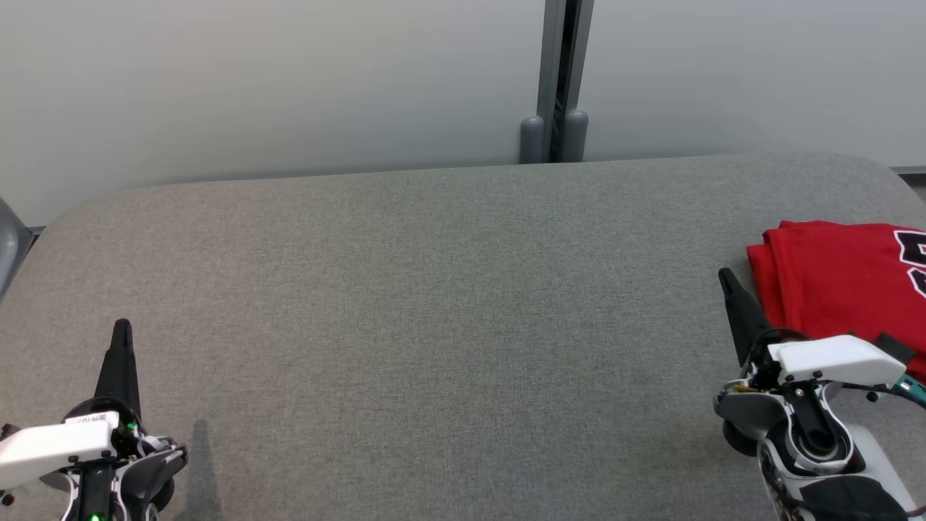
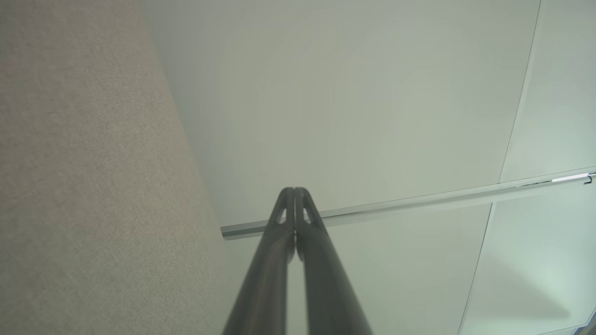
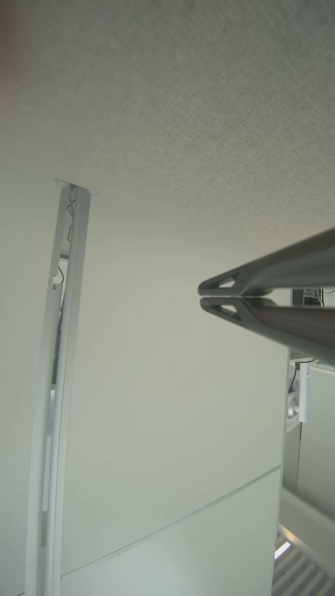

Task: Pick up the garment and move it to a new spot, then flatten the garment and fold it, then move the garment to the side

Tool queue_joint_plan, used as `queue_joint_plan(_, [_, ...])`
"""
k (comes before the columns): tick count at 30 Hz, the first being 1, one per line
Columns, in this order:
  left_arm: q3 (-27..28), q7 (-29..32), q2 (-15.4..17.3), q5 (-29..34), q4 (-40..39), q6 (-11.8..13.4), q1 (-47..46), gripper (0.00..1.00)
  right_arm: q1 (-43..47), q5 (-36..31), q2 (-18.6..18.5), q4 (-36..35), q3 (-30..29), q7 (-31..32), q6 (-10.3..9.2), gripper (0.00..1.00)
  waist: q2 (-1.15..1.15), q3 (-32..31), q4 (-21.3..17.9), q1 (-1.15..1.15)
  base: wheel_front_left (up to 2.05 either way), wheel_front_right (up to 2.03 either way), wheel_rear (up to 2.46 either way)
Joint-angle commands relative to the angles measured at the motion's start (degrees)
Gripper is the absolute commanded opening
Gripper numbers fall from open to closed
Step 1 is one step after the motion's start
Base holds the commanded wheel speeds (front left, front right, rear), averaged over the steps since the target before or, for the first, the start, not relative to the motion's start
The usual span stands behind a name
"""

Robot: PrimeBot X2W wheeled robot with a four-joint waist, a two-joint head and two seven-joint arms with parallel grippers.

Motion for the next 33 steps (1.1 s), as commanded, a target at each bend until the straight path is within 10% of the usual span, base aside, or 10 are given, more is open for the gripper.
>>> queue_joint_plan(1, [0.59,0.29,-0.01,-0.84,0.22,-0.48,-1.29,0.0,-0.84,1.26,-0.49,0.43,0.1,0.36,0.02,0.0,0.0,0.03,0.01,0.0,0.0,0.0,0.0])
queue_joint_plan(33, [2.17,1.37,-0.98,-2.95,1.15,-1.28,-1.96,0.0,-1.98,4.9,-0.53,1.89,0.4,0.43,0.02,0.0,0.0,0.2,0.06,0.0,0.0,0.0,0.0])
